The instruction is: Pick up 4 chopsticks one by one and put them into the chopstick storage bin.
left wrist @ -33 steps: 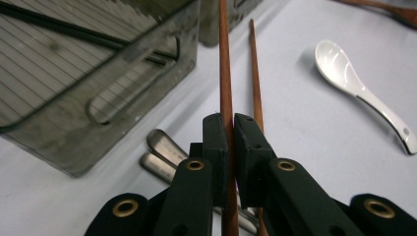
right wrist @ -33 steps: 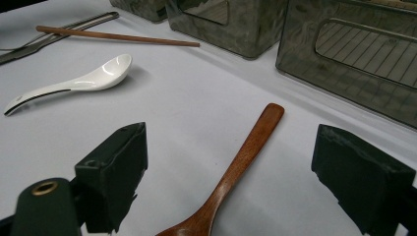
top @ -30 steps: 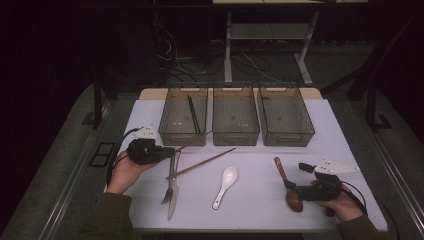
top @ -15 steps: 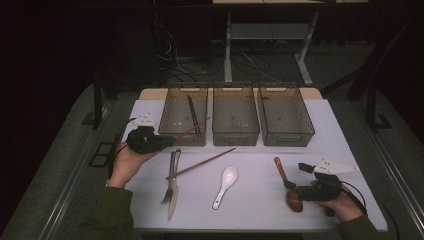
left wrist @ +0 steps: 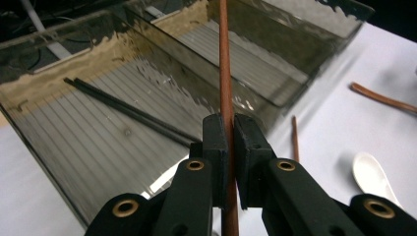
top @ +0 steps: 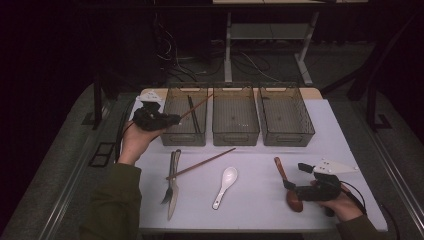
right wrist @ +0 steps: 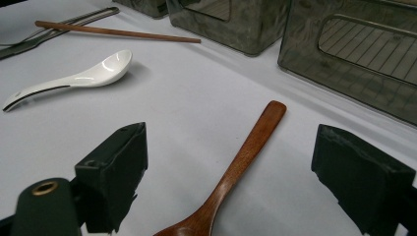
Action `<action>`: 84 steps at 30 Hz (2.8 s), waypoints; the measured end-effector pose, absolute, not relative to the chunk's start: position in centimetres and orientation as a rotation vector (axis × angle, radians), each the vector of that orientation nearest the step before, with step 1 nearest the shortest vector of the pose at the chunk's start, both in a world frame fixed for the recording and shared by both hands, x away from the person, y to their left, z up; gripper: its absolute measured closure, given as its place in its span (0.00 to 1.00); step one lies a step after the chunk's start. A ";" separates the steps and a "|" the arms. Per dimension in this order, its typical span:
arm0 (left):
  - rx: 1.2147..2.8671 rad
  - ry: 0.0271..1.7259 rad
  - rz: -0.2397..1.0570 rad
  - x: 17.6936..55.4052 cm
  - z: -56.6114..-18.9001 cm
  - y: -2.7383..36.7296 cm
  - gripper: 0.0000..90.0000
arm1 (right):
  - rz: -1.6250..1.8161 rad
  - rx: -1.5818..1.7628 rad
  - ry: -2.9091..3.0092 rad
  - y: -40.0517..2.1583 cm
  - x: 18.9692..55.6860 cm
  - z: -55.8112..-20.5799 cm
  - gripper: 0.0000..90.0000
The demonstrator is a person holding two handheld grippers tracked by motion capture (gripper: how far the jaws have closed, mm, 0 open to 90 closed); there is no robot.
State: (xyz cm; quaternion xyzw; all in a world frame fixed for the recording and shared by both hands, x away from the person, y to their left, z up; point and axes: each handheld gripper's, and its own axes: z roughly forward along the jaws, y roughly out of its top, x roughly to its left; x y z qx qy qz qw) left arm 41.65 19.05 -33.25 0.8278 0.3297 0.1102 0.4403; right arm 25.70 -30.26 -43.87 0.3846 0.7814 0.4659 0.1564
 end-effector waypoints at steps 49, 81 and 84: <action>2.016 1.097 0.336 49.4 -37.5 16.9 0.60 | 1.331 1.095 2.248 -30.4 25.7 -43.9 0.15; 2.097 0.747 0.316 40.6 -35.8 16.3 0.24 | 1.326 1.092 2.249 -30.3 25.7 -43.9 0.15; 2.105 0.708 0.296 39.5 -36.1 16.1 0.24 | 1.326 1.096 2.248 -30.3 25.7 -43.9 0.15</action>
